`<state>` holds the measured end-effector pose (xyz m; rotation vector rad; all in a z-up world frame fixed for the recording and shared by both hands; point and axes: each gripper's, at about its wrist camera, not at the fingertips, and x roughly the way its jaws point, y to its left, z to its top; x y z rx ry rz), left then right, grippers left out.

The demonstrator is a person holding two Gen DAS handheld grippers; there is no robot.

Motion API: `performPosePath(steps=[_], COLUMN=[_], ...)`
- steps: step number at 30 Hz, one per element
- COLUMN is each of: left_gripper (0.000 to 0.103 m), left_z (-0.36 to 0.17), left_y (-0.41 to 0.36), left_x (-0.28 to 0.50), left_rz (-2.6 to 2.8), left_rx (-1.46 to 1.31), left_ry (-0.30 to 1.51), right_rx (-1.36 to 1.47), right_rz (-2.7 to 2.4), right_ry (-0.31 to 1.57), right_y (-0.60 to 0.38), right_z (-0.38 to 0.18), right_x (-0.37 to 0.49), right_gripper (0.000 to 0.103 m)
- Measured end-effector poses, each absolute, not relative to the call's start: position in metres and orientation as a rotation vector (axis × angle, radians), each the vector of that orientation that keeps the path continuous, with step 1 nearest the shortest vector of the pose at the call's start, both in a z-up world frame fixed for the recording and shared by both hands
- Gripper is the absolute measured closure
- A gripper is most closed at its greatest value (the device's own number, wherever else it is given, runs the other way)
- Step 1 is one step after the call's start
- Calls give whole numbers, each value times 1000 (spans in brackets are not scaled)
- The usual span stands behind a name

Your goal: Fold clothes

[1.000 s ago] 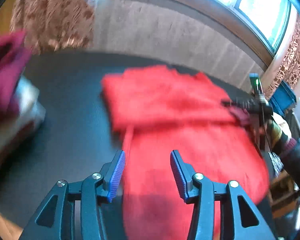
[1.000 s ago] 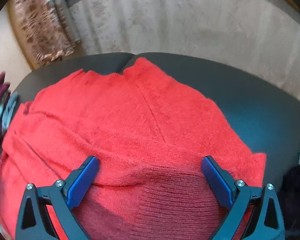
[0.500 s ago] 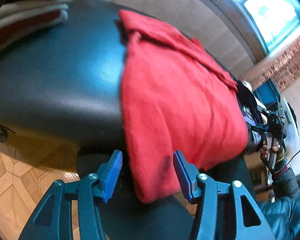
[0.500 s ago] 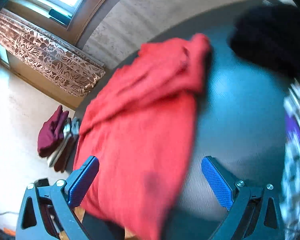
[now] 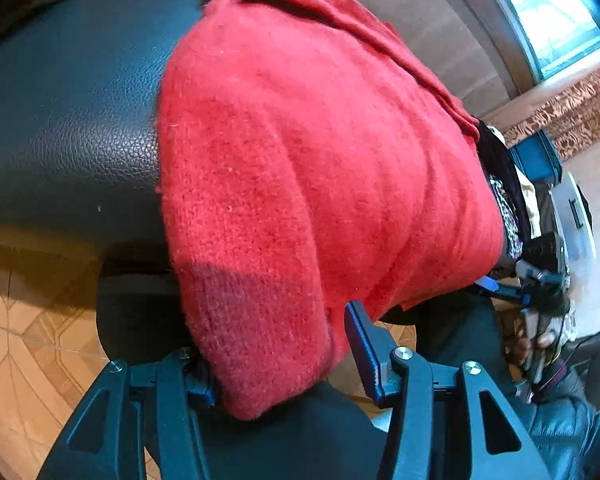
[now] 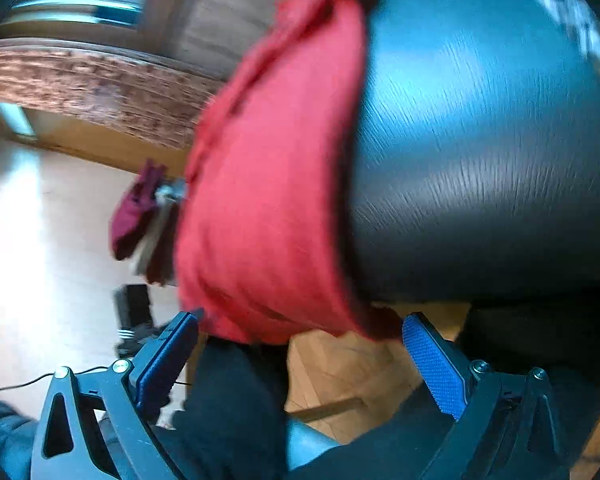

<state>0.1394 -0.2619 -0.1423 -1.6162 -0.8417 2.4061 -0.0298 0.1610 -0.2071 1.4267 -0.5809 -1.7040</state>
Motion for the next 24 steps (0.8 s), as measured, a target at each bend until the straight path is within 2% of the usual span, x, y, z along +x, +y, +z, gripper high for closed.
performPosePath(steps=[3, 5, 6, 7, 8, 9, 10, 13, 14, 17, 22, 24], left_gripper=[51, 51, 51, 52, 53, 53, 53, 60, 69, 85, 94, 94], left_z=[-141, -143, -144, -147, -148, -147, -147, -147, -147, -141, -115, -103], left_y=[-258, -256, -254, -253, -253, -252, -252, -252, -250, -244, -254, -257], left_x=[139, 138, 136, 135, 134, 133, 133, 132, 131, 130, 134, 132], left_rz=[2395, 2383, 2383, 2383, 2385, 2387, 2389, 2399, 2400, 2366, 2293, 2279], left_rx=[-1613, -1608, -1616, -1626, -1627, -1621, -1614, -1601, -1608, -1599, -1429, -1358], left_ry=[-851, -851, -845, -842, -843, -843, -843, -833, -813, -751, -895, -936], right_rx=[1399, 1426, 1440, 1460, 1490, 1510, 1508, 1499, 1499, 1495, 1402, 1356], right_rz=[-1741, -1722, -1698, -1692, -1695, -1694, -1696, -1705, -1709, -1704, -1623, -1590], right_ry=[-521, -442, -417, -401, -388, -396, -398, -390, -380, -389, -517, -566], right_y=[146, 137, 133, 128, 126, 123, 121, 120, 121, 121, 126, 125], right_z=[-207, -211, -214, -219, -226, -229, -229, -227, -227, -220, -196, -185], right_x=[-27, -24, -22, -22, -24, -25, -26, -23, -20, -16, -9, -8], right_gripper=[1, 22, 49, 59, 60, 68, 71, 77, 78, 84, 87, 87])
